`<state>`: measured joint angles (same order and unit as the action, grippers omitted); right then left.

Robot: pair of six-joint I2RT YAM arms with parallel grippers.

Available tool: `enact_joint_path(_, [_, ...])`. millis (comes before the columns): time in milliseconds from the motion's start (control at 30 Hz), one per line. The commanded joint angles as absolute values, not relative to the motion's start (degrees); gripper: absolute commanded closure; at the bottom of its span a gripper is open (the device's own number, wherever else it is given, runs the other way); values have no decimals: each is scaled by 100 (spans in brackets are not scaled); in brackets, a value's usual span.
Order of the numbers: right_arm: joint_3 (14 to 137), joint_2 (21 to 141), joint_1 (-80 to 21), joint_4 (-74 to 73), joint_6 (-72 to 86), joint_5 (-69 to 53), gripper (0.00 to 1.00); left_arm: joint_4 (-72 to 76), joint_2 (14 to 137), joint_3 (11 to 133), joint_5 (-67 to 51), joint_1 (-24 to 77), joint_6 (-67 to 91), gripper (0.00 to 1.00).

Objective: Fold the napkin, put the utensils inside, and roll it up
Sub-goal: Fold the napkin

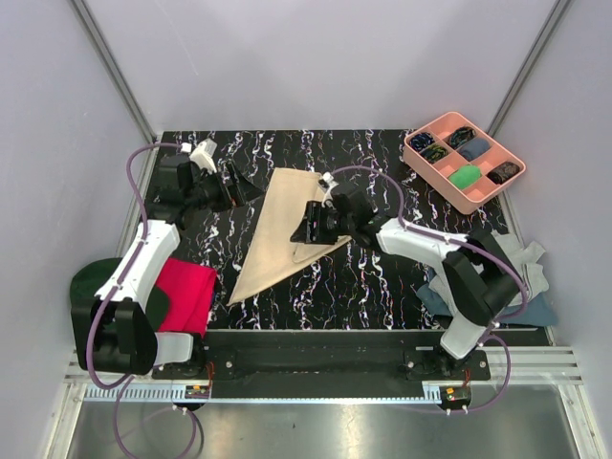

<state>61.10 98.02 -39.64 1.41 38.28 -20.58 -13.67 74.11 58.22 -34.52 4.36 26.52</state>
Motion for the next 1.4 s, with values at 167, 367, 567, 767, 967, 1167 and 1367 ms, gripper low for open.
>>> enact_joint_path(167, [6030,9237,-3429,185,3569,-2346,44,-1801,6181,4231,-2207,527,2786,7])
enact_joint_path(367, [5696,8807,-2471,237,3498,-2716,44,-2715,5162,3315,-1407,597,3023,18])
enact_joint_path(567, [5300,8464,-1873,386,3550,-3040,43,-3190,4623,2751,-960,1133,3936,24])
enact_joint_path(767, [4878,8288,-1653,896,3867,-3401,43,-3419,4693,2541,-668,1494,4727,31])
enact_joint_path(967, [4632,8209,-1442,1125,3964,-3638,43,-3506,4614,2259,-343,1547,5185,40])
enact_joint_path(1167, [4588,8358,-1283,1213,3964,-3893,43,-3682,4412,2188,-18,1538,5475,45])
enact_joint_path(1367, [4588,8507,-1169,1309,4017,-4034,43,-3937,4070,2267,597,1547,5651,45])
